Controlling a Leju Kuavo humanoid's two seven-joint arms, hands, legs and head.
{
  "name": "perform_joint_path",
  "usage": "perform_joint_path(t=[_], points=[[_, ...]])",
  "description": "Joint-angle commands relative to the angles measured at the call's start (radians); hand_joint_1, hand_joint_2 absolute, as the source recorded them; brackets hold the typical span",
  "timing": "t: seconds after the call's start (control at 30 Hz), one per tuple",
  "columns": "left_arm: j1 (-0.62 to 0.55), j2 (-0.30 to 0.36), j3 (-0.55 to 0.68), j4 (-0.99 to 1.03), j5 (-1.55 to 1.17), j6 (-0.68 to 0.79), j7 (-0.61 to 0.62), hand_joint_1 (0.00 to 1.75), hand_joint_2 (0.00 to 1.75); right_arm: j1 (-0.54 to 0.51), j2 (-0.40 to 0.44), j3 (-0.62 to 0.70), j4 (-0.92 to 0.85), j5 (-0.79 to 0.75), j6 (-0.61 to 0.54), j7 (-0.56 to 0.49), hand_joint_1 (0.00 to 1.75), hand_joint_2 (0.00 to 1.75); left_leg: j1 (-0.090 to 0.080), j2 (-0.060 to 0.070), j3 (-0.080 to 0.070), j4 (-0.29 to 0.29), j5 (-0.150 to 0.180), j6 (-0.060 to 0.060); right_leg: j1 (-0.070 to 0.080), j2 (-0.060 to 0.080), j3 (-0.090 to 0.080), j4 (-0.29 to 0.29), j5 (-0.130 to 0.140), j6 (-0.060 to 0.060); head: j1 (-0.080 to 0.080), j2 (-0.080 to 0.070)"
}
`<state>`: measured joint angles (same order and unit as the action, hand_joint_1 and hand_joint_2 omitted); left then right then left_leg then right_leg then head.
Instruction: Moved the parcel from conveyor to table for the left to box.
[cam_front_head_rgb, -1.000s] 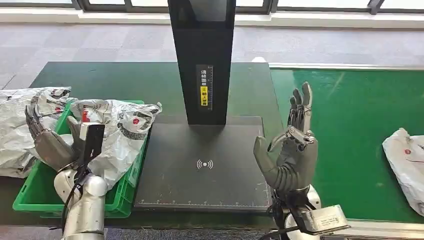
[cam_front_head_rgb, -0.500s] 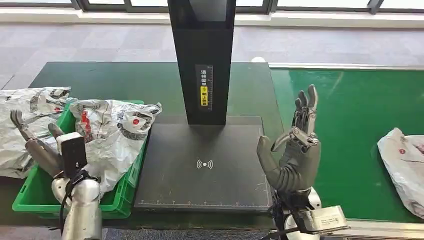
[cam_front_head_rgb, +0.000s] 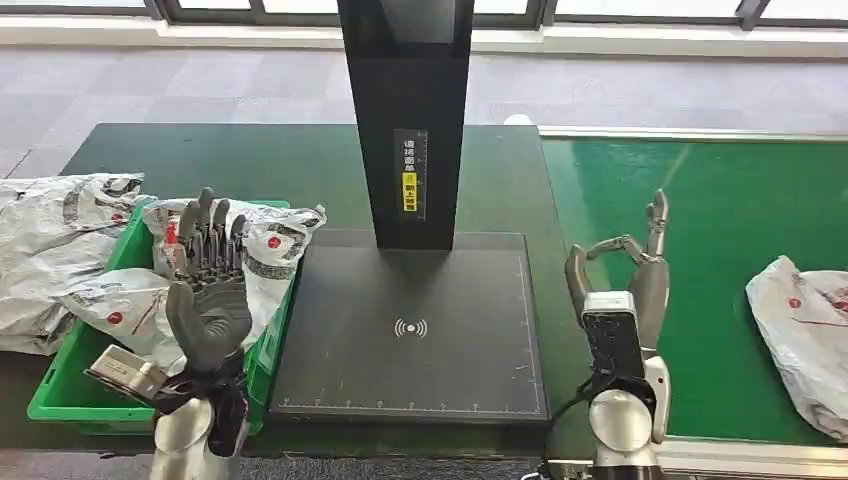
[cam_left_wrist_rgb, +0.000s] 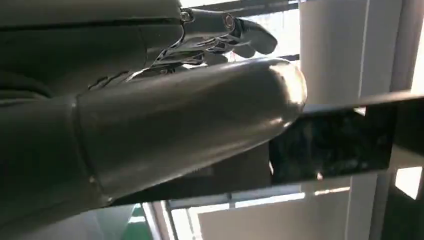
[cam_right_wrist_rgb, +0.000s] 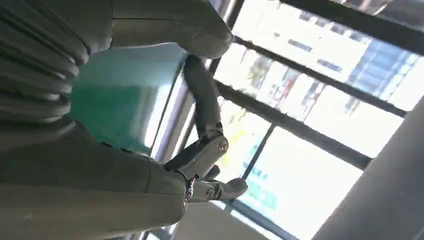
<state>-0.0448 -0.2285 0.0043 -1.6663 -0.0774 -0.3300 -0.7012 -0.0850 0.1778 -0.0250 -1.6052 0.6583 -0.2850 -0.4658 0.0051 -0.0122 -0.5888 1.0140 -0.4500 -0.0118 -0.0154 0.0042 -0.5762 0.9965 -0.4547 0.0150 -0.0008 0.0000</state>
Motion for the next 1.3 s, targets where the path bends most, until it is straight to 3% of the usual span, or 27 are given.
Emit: perform_joint_path(t=[0.03, 0.17, 0.23, 0.4, 0.77, 0.8, 1.2, 1.3], points=[[0.043, 0.074, -0.128, -0.005, -0.025, 0.066, 0.003, 0.00, 0.00, 0.073, -0.068, -0.354, 0.158, 0.096, -0.085, 0.018, 0.00, 0.00, 0.001, -0.006, 0.005, -0.005, 0.001, 0.000, 0.002, -0.008, 0.008, -0.007, -0.001, -0.001, 0.000, 0.000], [0.030, 0.090, -0.131, 0.008, -0.040, 0.087, 0.003, 0.00, 0.00, -0.018, -0.114, -0.463, 0.407, 0.231, -0.180, 0.079, 0.00, 0.00, 0.001, -0.002, 0.003, -0.003, -0.001, 0.001, 0.001, -0.003, 0.006, -0.004, -0.001, 0.000, 0.000, 0.000], [0.036, 0.089, -0.134, -0.002, -0.061, 0.106, 0.003, 0.00, 0.00, -0.072, -0.141, -0.526, 0.535, 0.356, -0.257, 0.194, 0.00, 0.00, 0.002, 0.000, 0.004, -0.004, -0.001, 0.001, 0.002, -0.002, 0.006, -0.007, 0.000, 0.000, 0.000, 0.000], [0.051, 0.090, -0.134, -0.013, -0.074, 0.110, 0.003, 0.00, 0.00, -0.161, -0.245, -0.653, 0.821, 0.314, -0.239, 0.220, 0.00, 0.00, 0.001, -0.001, 0.003, -0.002, -0.002, 0.001, 0.001, -0.002, 0.004, -0.004, -0.001, 0.000, 0.000, 0.000], [0.077, 0.096, -0.140, -0.026, -0.094, 0.147, 0.003, 0.00, 0.00, -0.213, -0.276, -0.713, 0.915, 0.321, -0.268, 0.227, 0.00, 0.00, -0.001, 0.002, 0.001, -0.001, -0.002, 0.002, -0.001, 0.001, 0.001, -0.001, -0.001, 0.000, 0.000, 0.000], [0.085, 0.097, -0.137, -0.034, -0.091, 0.148, 0.003, 0.00, 0.00, -0.229, -0.282, -0.719, 0.931, 0.319, -0.272, 0.225, 0.00, 1.75, -0.002, 0.002, 0.001, -0.001, -0.002, 0.002, -0.001, 0.001, 0.001, -0.001, -0.001, 0.001, 0.000, 0.000], [0.066, 0.082, -0.146, -0.010, -0.104, 0.139, 0.003, 0.00, 0.00, -0.286, -0.332, -0.770, 1.019, 0.334, -0.280, 0.264, 0.00, 1.75, -0.001, 0.001, 0.001, -0.001, -0.002, 0.002, -0.001, 0.000, 0.001, -0.002, 0.000, 0.000, 0.000, 0.000], [0.057, 0.074, -0.131, 0.004, -0.102, 0.126, 0.003, 0.00, 0.00, -0.352, -0.392, -0.771, 1.105, 0.427, -0.281, 0.361, 0.00, 1.75, -0.002, 0.002, 0.001, -0.001, -0.002, 0.002, -0.002, 0.001, 0.000, -0.001, -0.001, 0.001, 0.000, 0.000]])
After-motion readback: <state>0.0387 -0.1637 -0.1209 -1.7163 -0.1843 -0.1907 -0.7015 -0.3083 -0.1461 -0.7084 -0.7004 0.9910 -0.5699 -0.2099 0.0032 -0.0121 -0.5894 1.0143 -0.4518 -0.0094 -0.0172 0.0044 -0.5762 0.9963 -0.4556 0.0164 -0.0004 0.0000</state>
